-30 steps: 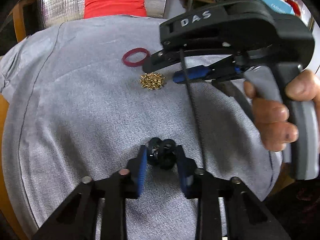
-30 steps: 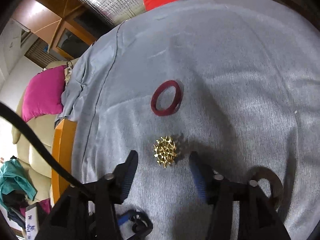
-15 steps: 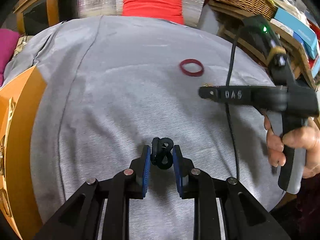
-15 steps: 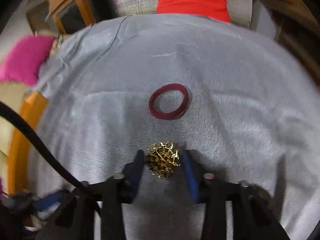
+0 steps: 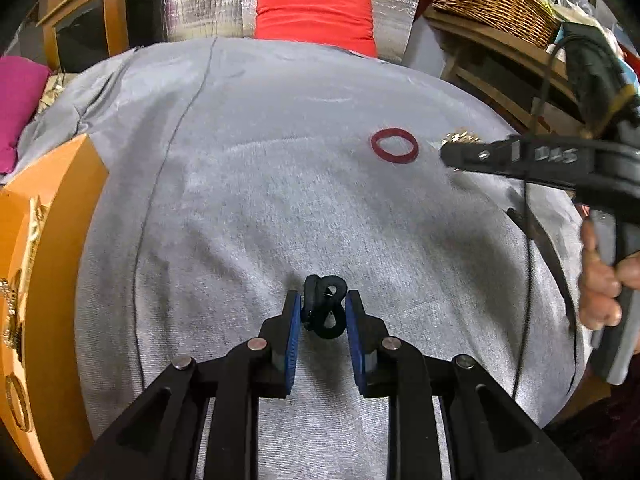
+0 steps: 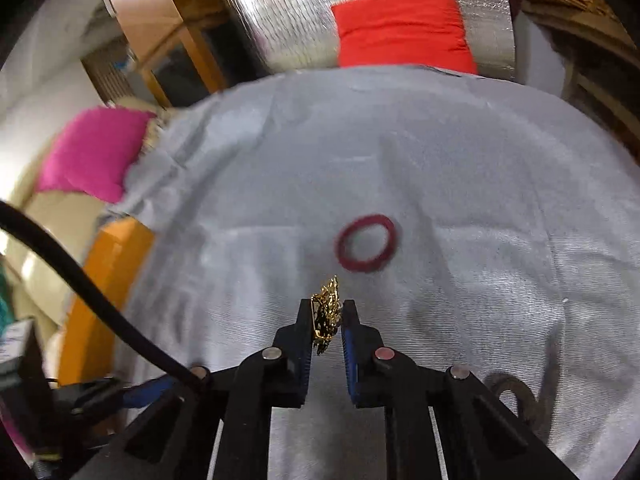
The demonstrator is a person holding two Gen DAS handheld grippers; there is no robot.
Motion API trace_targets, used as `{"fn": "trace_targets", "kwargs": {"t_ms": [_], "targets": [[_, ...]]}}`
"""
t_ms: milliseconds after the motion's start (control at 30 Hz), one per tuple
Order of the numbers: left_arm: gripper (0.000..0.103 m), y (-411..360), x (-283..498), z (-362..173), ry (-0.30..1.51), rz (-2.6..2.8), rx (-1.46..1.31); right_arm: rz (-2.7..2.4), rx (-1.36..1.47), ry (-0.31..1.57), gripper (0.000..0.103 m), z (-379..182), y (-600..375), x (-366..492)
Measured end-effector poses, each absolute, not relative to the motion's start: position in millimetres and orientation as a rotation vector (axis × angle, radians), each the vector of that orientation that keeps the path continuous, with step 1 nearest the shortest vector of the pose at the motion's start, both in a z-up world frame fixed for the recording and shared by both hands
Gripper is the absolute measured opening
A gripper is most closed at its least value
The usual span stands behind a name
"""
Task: Organize jewelry
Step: 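Grasp the black hair ties with the left tool while the right tool grasps the gold brooch, then carry hair ties and brooch into the orange tray and open both tools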
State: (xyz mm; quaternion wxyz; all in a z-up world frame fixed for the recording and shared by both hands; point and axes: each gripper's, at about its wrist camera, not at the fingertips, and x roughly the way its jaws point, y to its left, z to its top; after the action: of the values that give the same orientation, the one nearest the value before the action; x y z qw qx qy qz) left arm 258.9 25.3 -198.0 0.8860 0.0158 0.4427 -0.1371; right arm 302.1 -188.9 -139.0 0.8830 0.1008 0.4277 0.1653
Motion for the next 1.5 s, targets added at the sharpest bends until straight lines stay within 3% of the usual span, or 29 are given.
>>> {"fn": "trace_targets", "kwargs": {"t_ms": [367, 733, 900, 1500], "targets": [[0.023, 54, 205, -149, 0.746, -0.247, -0.022, 0.471, 0.195, 0.826, 0.015, -104, -146, 278], [0.023, 213, 133, -108, 0.785, 0.008, -0.07, 0.842, 0.105, 0.825, 0.015, -69, 17, 235], [0.023, 271, 117, -135, 0.896, 0.082, -0.143, 0.952, 0.011, 0.903, 0.015, -81, 87, 213], [0.023, 308, 142, -209, 1.152, 0.154, -0.266, 1.042, -0.303, 1.121, 0.015, -160, 189, 199]]}}
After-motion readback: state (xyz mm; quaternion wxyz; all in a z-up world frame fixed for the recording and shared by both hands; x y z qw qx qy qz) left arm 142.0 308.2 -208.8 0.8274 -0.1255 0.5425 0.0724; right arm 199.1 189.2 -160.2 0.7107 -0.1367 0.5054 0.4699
